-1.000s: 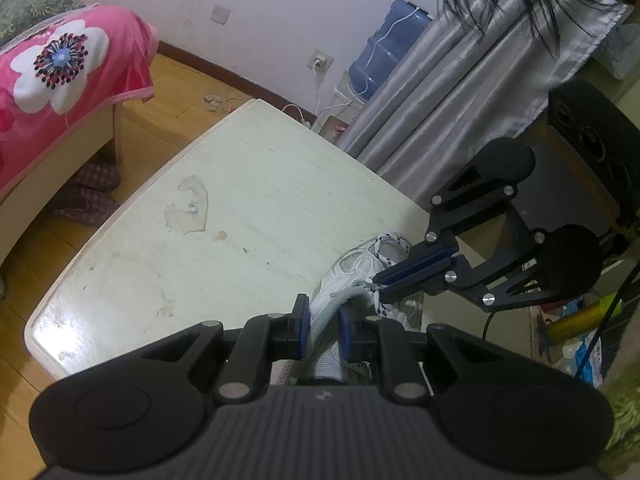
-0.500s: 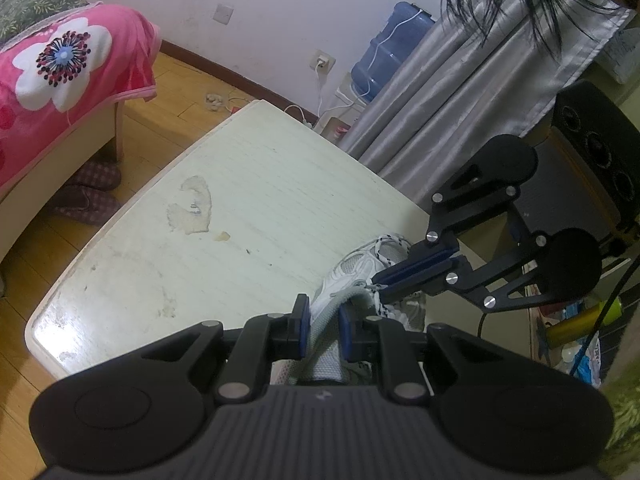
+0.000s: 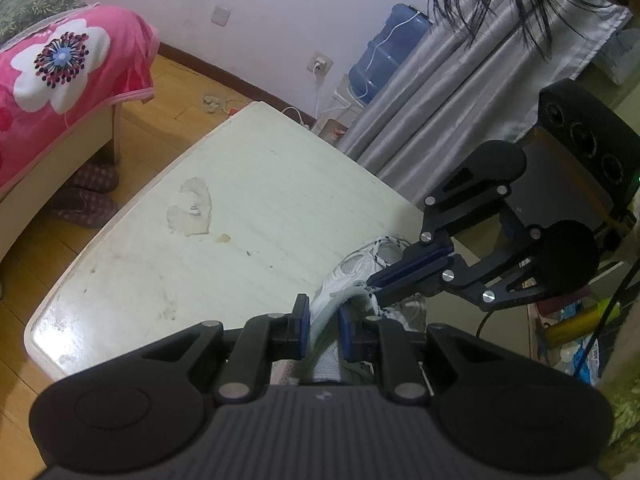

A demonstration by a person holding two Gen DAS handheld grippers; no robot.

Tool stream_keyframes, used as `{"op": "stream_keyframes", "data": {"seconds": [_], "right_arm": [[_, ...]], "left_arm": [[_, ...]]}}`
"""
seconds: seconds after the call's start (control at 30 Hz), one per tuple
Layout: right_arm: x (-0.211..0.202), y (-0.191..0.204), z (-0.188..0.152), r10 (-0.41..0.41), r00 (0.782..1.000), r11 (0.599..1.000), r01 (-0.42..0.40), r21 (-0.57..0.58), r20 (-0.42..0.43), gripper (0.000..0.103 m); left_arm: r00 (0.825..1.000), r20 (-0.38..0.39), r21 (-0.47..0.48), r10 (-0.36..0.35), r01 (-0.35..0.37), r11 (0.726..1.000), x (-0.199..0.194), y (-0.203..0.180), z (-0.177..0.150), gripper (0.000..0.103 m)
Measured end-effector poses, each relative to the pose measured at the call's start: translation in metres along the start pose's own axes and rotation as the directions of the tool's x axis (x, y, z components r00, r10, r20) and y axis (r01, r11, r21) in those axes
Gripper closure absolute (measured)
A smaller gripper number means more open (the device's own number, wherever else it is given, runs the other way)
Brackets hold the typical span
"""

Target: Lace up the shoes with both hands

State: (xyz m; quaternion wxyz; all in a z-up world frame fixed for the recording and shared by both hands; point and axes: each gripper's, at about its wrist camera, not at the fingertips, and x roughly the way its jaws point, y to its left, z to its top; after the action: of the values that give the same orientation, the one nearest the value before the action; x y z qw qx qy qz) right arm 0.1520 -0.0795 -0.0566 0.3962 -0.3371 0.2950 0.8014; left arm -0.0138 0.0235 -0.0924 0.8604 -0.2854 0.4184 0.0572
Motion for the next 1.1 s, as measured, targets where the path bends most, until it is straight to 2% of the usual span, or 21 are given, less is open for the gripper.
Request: {"op": "stream_keyframes", "data": {"seconds": [0.5, 0.67, 0.8, 0.87, 0.97, 1.1], "right_arm": [[0.001, 0.002, 0.009, 0.008, 0.999, 1.0, -0.007, -0.013, 0.047, 0.1], [0.001, 0.001, 0.008, 0.011, 0.999, 1.0, -0.011, 0.004, 0.046, 0.1], [0.001, 0.005, 0.006, 0.006, 1.0, 1.0, -0.006, 0.021, 0.026, 0.097], [0.001, 0.007, 0.005, -0.01, 1.0, 0.999, 0.009, 0.034, 0.017, 0.095], [-0.002, 0.007, 0.003, -0.034, 0.999, 0.997, 0.032, 0.066, 0.016, 0.088], [-0.006, 0.01, 0.0, -0.061, 0.998, 0.995, 0.059, 0.084, 0.024, 0.086]], "left_arm": [[1.0, 0.01, 0.003, 0.002, -0.002, 1.0, 0.0, 0.004, 0.001, 0.087], [0.999, -0.039, 0.026, -0.002, 0.003, 1.0, -0.001, 0.0, 0.006, 0.086], [0.997, -0.079, 0.047, -0.013, 0.017, 0.999, -0.01, -0.004, 0.01, 0.085], [0.997, -0.081, 0.061, -0.012, 0.017, 0.998, -0.015, -0.006, 0.011, 0.085], [0.996, -0.084, 0.069, -0.015, 0.02, 0.997, -0.02, -0.007, 0.015, 0.085], [0.997, -0.081, 0.102, -0.018, 0.026, 0.994, -0.022, -0.011, 0.019, 0.085]]}}
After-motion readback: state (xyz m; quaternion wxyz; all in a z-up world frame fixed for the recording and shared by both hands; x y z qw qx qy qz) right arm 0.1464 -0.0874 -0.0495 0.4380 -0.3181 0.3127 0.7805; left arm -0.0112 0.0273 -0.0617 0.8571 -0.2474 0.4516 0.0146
